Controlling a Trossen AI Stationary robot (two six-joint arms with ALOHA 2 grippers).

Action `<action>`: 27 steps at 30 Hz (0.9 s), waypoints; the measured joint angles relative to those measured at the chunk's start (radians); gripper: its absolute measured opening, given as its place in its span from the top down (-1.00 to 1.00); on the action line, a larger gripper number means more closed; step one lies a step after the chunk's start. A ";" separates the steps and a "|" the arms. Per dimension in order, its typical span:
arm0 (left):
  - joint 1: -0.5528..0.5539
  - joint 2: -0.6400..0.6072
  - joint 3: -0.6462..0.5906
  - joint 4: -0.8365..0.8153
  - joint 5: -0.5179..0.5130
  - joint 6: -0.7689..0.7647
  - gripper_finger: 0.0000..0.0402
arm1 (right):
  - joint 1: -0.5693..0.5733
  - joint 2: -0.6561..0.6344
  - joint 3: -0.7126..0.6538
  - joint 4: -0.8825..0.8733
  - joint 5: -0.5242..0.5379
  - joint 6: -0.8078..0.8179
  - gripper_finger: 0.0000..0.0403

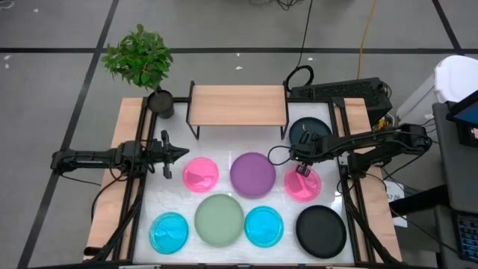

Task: Place and stack plates onto a shelf
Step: Put the top black plate on the shelf

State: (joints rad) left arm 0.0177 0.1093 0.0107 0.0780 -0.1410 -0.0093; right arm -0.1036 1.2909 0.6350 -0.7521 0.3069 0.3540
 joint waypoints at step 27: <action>0.000 0.000 0.000 0.002 0.000 0.001 0.98 | 0.000 -0.059 0.322 -0.375 0.089 0.026 1.00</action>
State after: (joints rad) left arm 0.0174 0.1093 0.0105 0.0795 -0.1410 -0.0086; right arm -0.1032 1.2324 0.9568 -1.1272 0.3954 0.3801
